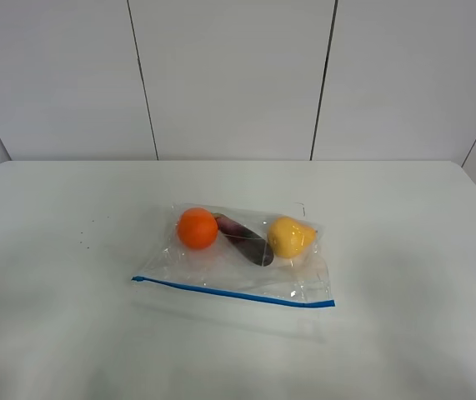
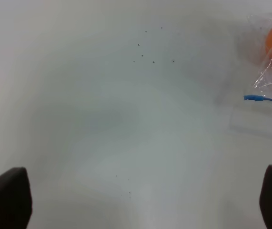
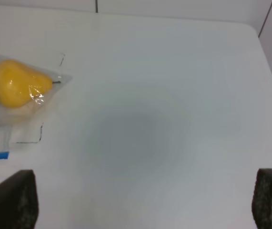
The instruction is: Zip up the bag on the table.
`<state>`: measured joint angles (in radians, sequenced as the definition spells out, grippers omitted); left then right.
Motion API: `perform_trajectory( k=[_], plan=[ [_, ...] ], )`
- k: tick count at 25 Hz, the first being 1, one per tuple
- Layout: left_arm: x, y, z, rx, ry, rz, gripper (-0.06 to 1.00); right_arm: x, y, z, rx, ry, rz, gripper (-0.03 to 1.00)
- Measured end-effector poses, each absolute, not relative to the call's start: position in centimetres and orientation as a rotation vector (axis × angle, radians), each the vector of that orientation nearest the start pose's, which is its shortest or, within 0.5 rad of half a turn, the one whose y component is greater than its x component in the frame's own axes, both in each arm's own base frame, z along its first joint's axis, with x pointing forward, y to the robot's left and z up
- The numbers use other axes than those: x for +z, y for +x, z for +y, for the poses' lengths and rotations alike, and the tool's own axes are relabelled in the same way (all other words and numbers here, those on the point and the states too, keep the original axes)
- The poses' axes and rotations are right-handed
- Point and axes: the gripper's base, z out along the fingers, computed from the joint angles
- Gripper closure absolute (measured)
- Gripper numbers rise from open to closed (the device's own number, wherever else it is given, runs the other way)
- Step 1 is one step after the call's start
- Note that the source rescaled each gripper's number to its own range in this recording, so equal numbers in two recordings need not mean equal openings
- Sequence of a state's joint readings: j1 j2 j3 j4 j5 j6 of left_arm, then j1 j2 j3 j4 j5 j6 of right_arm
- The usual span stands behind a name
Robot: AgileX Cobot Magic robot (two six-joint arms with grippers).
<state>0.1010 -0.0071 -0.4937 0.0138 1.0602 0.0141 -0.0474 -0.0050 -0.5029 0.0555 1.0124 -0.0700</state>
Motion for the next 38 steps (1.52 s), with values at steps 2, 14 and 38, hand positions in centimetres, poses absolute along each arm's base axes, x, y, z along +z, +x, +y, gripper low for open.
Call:
perform_trajectory(
  k=[2,14,38],
  plan=[
    [27.55,-0.53,0.06,0.088,-0.089,2.042,-0.06,27.98,-0.31,0.45,-0.008,-0.023,1.996,-0.03],
    [27.55,-0.53,0.06,0.088,-0.089,2.042,-0.06,27.71,-0.25,0.3,-0.01,0.008,2.011,-0.03],
    [27.55,-0.53,0.06,0.088,-0.089,2.042,-0.06,27.71,-0.26,0.1,-0.011,0.057,2.011,-0.03]
  ],
)
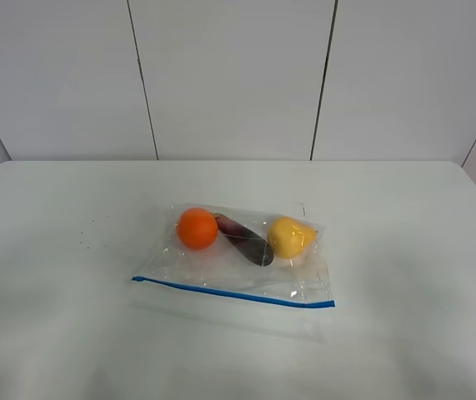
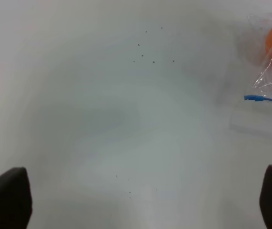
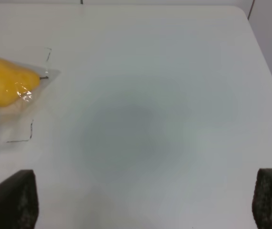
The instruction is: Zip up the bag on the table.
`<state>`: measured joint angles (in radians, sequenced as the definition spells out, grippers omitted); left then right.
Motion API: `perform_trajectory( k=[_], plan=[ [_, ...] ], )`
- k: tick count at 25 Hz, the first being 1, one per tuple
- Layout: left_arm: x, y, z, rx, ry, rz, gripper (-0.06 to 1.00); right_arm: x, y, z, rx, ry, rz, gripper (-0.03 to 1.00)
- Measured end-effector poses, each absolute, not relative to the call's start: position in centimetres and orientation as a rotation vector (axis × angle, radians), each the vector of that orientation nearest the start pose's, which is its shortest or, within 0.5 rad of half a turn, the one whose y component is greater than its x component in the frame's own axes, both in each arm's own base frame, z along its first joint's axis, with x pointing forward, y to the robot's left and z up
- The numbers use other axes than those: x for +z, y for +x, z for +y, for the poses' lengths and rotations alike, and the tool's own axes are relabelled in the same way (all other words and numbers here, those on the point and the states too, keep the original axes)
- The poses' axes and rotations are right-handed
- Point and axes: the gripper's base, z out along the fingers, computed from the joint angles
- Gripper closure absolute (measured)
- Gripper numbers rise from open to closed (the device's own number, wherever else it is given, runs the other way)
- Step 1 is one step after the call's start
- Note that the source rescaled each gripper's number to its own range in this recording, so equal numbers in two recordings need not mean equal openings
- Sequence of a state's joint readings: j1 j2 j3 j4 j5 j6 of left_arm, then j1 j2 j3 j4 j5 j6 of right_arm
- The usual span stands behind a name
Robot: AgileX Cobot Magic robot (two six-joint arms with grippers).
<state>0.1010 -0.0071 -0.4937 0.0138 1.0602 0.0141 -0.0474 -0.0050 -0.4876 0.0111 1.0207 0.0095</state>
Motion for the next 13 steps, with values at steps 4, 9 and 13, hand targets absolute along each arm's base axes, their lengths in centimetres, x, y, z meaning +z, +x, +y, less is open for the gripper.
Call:
perform_trajectory(
  k=[4,9,13],
  plan=[
    [27.54,-0.54,0.06,0.088,-0.09,2.043,-0.06,27.71,-0.26,0.1,-0.011,0.057,2.011,-0.03],
    [27.54,-0.54,0.06,0.088,-0.09,2.043,-0.06,27.71,-0.26,0.1,-0.011,0.057,2.011,-0.03],
    [27.54,-0.54,0.06,0.088,-0.09,2.043,-0.06,27.71,-0.26,0.1,-0.011,0.057,2.011,-0.03]
  ],
)
